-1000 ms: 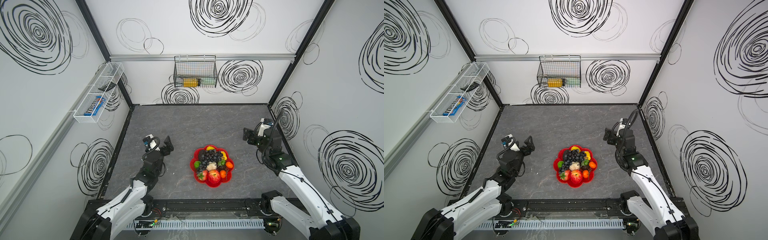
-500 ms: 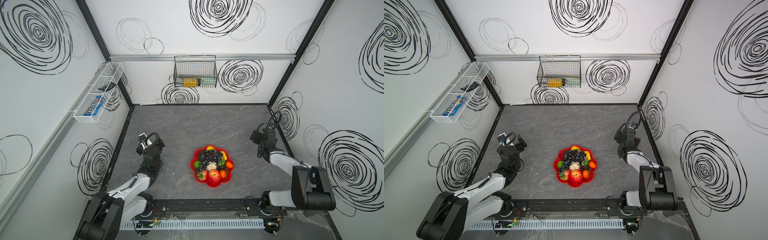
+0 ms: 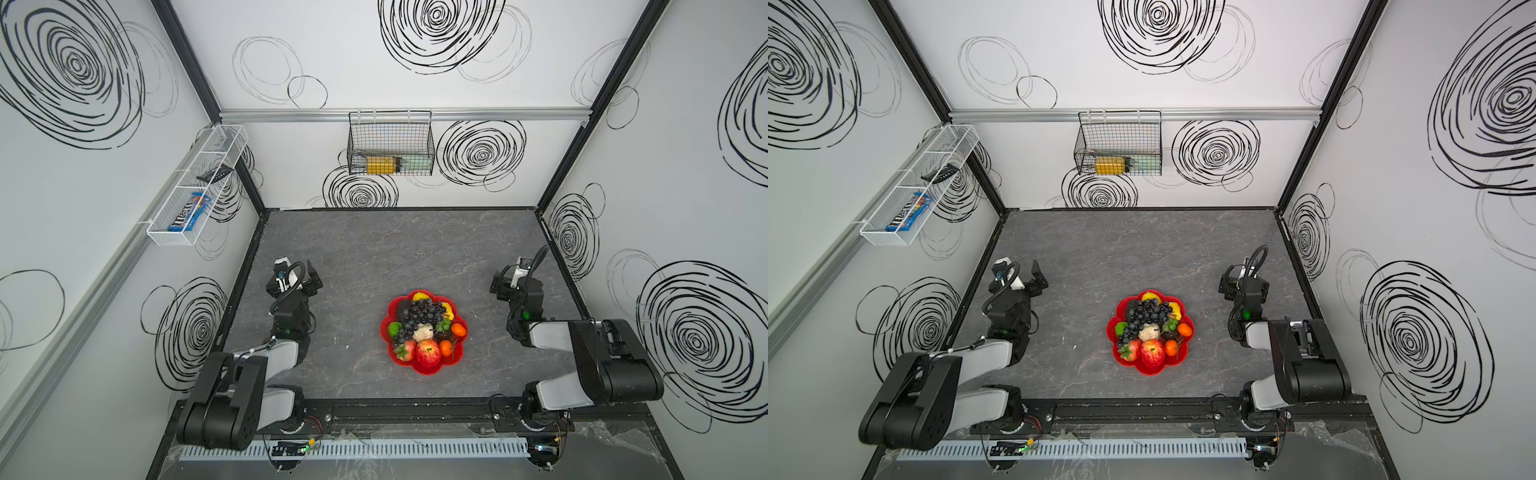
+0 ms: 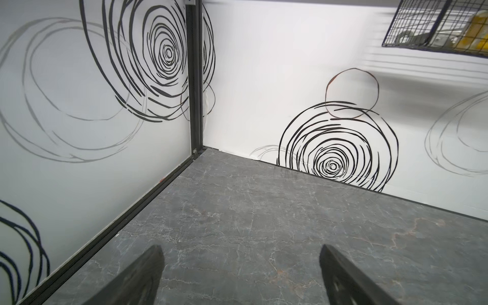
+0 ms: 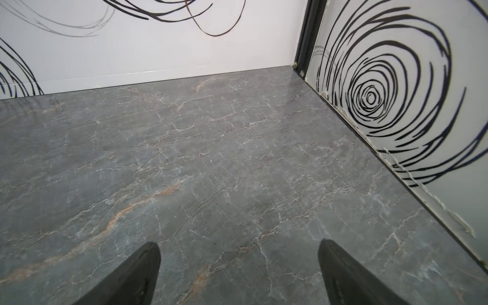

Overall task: Arrange fruit in a fruit bowl
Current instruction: Reset both arms

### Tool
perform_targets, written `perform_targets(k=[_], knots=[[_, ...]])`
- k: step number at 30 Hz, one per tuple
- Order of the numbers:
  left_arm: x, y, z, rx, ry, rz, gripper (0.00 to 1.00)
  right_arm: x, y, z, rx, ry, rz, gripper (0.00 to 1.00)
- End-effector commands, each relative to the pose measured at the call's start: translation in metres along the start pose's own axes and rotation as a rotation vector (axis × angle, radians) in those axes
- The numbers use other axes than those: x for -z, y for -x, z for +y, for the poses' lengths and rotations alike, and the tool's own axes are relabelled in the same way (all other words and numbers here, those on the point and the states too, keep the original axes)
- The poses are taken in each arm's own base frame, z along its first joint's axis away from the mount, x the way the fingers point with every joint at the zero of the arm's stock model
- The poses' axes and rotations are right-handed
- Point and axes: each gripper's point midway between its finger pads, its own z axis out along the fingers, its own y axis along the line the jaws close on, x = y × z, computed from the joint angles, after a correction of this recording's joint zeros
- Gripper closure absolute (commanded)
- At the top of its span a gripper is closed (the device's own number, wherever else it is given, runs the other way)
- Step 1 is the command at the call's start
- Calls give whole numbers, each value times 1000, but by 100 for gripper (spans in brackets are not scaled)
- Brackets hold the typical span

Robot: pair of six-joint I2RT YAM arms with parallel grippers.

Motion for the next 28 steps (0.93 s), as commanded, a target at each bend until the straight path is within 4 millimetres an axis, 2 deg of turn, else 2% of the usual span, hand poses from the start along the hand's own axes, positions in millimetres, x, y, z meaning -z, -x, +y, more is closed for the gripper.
perform_targets(k=[1, 3, 4, 10, 28], knots=[[-1, 1, -23, -43, -131, -25, 4, 6, 25, 10, 2, 82, -138, 3], [-6, -8, -35, -79, -188, -16, 4, 6, 23, 11, 5, 90, -136, 3], [-1, -6, -38, -87, -206, -41, 4, 4, 23, 10, 0, 93, -125, 3], [3, -3, -28, -59, -157, -68, 4, 6, 23, 8, -7, 82, -136, 3], [4, -3, -29, -59, -157, -69, 4, 7, 23, 8, -5, 87, -134, 3]])
